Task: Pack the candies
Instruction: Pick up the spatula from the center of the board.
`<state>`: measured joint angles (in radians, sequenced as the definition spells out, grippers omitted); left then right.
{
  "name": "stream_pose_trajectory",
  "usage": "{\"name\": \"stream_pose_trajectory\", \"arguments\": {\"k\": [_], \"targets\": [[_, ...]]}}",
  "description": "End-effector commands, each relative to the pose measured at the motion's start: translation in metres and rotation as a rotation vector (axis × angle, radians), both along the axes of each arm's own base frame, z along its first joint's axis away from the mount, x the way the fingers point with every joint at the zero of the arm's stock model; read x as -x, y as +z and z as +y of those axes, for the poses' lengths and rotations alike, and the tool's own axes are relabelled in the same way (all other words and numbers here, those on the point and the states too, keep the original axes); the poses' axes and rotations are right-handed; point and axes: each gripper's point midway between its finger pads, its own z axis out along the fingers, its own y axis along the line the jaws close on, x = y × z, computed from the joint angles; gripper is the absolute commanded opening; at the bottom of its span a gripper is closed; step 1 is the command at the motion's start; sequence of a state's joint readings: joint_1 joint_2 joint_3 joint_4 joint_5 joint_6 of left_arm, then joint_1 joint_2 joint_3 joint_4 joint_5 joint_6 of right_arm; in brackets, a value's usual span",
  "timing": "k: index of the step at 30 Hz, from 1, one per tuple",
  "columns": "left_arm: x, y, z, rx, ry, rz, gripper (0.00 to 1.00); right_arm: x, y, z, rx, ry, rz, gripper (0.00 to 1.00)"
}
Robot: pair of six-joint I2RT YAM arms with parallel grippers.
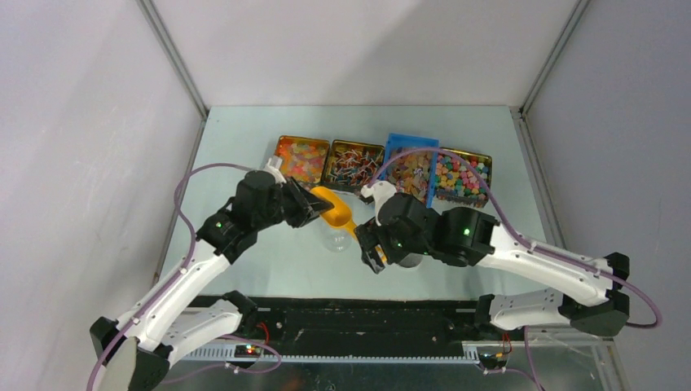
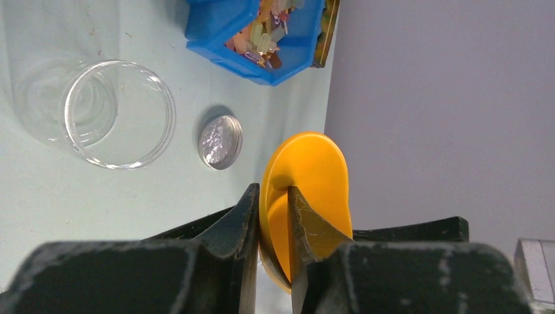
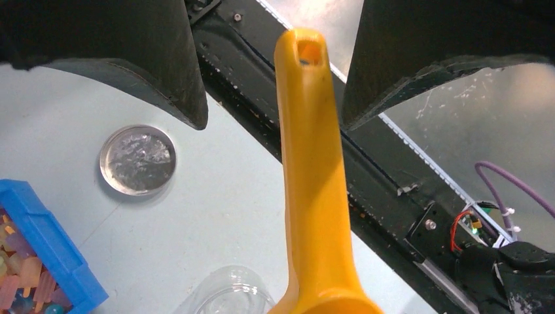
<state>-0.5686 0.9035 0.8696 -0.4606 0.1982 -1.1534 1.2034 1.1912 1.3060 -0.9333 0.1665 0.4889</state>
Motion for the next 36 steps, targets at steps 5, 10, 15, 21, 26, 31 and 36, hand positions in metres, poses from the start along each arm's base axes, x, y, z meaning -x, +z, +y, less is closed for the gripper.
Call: {"name": "stream_pose_trajectory", "arguments": {"k": [5, 10, 15, 21, 26, 31, 36], "targets": [[0.003, 0.028, -0.008, 0.104, -0.04, -0.051, 0.0, -0.017, 0.014, 0.022, -0.047, -0.025, -0.085, 0.65], [0.003, 0.028, -0.009, 0.114, -0.044, -0.049, 0.0, -0.02, 0.011, 0.026, -0.036, -0.02, -0.099, 0.32], [0.004, 0.025, -0.007, 0.111, -0.043, -0.045, 0.16, -0.021, 0.013, 0.03, -0.05, -0.016, -0.104, 0.0], [0.003, 0.027, -0.004, 0.099, -0.038, -0.075, 0.92, -0.022, 0.014, 0.023, -0.046, -0.036, -0.102, 0.0], [0.003, 0.03, 0.006, 0.04, -0.02, -0.121, 0.95, -0.025, 0.01, 0.012, -0.028, -0.067, -0.07, 0.0], [0.002, 0.028, 0.033, -0.144, 0.021, -0.166, 0.95, -0.036, 0.0, -0.009, -0.002, -0.134, -0.01, 0.0], [0.004, 0.031, 0.05, -0.25, 0.027, -0.215, 0.95, -0.048, -0.013, -0.051, 0.035, -0.251, 0.055, 0.0]]}}
